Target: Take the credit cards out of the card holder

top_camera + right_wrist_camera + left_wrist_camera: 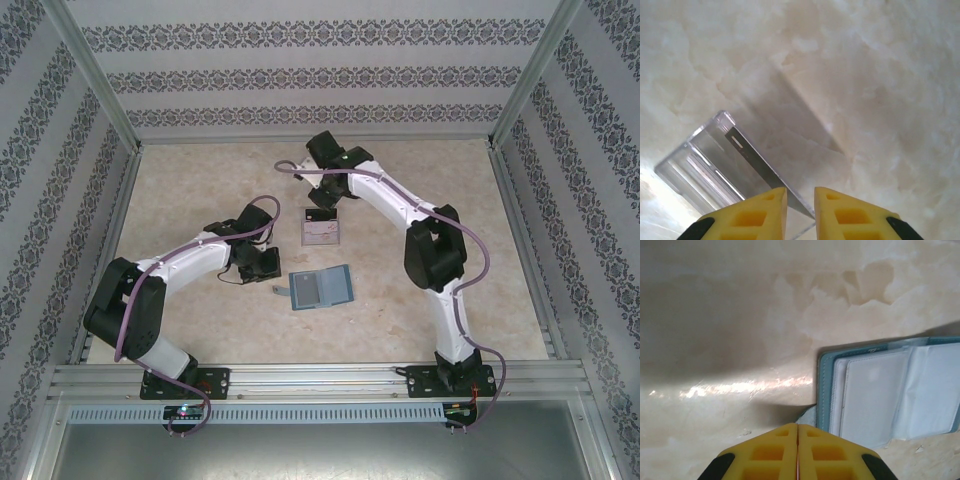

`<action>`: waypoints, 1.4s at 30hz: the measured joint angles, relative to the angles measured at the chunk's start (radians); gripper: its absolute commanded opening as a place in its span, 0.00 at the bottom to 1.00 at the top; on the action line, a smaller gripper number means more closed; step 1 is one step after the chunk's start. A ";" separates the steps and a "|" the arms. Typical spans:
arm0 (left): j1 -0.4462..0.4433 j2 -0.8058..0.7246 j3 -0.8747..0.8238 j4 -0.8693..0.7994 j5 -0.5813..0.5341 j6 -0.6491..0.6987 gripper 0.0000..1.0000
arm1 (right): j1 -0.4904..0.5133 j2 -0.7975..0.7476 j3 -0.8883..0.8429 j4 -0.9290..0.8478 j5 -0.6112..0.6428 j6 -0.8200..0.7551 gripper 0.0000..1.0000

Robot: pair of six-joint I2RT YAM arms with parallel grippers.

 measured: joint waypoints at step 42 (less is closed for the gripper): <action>0.000 0.106 -0.108 0.175 0.183 -0.015 0.03 | 0.235 -0.341 -0.711 0.261 -0.346 0.972 0.19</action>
